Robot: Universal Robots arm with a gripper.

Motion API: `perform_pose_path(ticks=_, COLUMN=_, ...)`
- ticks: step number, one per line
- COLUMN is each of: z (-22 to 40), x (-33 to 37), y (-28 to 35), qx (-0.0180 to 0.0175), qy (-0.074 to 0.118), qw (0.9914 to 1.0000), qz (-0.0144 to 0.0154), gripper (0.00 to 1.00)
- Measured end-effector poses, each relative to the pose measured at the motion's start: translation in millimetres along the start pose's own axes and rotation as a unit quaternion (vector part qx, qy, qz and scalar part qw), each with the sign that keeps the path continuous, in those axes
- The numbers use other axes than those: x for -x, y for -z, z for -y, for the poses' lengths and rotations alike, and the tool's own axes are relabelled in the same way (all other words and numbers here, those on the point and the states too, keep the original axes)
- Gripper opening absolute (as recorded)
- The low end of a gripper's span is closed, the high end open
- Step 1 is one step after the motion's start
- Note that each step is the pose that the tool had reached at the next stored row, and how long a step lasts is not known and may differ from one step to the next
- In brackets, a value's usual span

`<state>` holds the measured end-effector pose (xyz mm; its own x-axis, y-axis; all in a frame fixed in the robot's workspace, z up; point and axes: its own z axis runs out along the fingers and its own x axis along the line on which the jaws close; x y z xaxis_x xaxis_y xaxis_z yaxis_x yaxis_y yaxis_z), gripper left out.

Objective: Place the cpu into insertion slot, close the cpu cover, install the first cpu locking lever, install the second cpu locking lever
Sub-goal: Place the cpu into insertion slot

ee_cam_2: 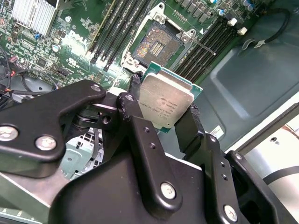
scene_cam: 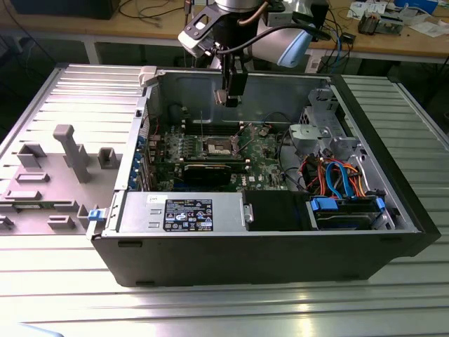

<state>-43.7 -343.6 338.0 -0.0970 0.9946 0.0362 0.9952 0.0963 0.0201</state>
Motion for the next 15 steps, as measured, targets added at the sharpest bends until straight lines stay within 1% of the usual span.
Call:
perform_pose_path(ticks=3, z=2.4, x=-0.2, y=-1.8, qx=0.0003, qy=-0.002, qw=1.00000, qz=0.0005, gripper=0.55)
perform_pose_path(ticks=4, z=3.3, x=-0.2, y=-3.6, qx=0.0004, qy=-0.006, qw=0.99998, qz=0.0007, gripper=0.55)
perform_pose_path(ticks=5, z=4.3, x=0.0, y=-12.0, qx=0.0013, qy=-0.035, qw=0.99937, qz=0.0016, gripper=0.55)
perform_pose_path(ticks=6, z=4.3, x=0.2, y=-17.1, qx=0.0023, qy=-0.060, qw=0.99818, qz=0.0021, gripper=0.55)
perform_pose_path(ticks=10, z=4.3, x=0.2, y=-17.2, qx=0.0025, qy=-0.066, qw=0.99783, qz=0.0025, gripper=0.55)
perform_pose_path(ticks=15, z=4.3, x=0.2, y=-17.2, qx=0.0025, qy=-0.066, qw=0.99781, qz=0.0025, gripper=0.55)
